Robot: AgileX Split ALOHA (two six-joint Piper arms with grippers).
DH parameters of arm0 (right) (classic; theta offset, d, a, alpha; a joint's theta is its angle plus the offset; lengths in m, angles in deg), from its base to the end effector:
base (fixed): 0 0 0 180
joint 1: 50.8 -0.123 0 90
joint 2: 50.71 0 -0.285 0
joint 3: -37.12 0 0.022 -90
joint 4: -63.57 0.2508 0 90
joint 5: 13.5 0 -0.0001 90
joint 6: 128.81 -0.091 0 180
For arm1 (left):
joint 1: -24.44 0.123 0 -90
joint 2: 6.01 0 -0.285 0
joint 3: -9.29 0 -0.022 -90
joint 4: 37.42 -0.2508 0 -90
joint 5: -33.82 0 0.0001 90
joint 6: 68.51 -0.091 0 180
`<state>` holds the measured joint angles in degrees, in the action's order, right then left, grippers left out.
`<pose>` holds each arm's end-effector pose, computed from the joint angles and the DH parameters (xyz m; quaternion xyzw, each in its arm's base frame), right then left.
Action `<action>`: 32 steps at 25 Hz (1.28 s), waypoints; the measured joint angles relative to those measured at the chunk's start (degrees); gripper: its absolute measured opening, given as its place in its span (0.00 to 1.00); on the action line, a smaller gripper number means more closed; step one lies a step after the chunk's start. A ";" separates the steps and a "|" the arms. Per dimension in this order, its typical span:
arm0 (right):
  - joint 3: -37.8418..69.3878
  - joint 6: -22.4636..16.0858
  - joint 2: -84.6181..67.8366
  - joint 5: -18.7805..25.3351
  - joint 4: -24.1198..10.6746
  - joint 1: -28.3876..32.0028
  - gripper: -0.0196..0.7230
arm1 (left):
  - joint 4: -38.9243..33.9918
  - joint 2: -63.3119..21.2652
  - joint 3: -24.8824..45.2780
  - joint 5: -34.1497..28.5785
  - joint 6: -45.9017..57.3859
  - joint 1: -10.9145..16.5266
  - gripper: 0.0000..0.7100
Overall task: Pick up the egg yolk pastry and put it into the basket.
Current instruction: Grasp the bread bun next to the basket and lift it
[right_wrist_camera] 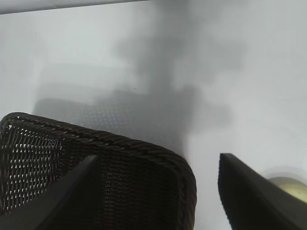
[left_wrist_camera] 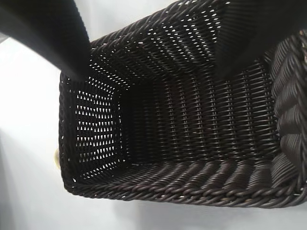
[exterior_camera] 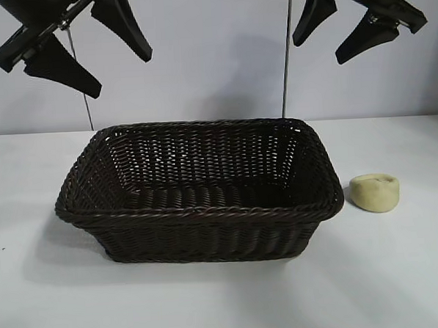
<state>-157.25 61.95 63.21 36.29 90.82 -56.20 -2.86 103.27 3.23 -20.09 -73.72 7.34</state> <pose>0.4093 0.0707 0.2929 -0.0336 0.9419 0.2015 0.2666 0.3524 -0.1521 0.2848 0.0595 0.9422 -0.2881 0.1603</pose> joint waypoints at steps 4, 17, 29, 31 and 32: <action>0.00 0.00 0.00 2.45 -1.14 0.00 0.69 | -0.86 0.00 0.00 -0.05 -0.01 0.00 0.75; 0.00 -4.16 0.00 12.22 -10.13 4.87 0.69 | -1.03 0.00 0.00 -0.10 -0.06 0.00 0.75; 8.79 -3.67 1.33 10.20 -12.37 6.66 0.69 | -0.98 0.00 0.00 -0.10 -0.06 0.00 0.75; 9.24 -3.67 3.40 9.84 -12.42 6.66 0.69 | -0.98 0.00 0.00 -0.10 -0.06 0.00 0.75; 9.24 -3.67 4.29 9.42 -12.29 6.66 0.69 | -0.98 0.00 0.00 -0.10 -0.06 0.00 0.75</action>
<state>-148.01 58.28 67.50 45.71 78.52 -49.53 -3.84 103.27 3.23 -20.20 -73.78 7.34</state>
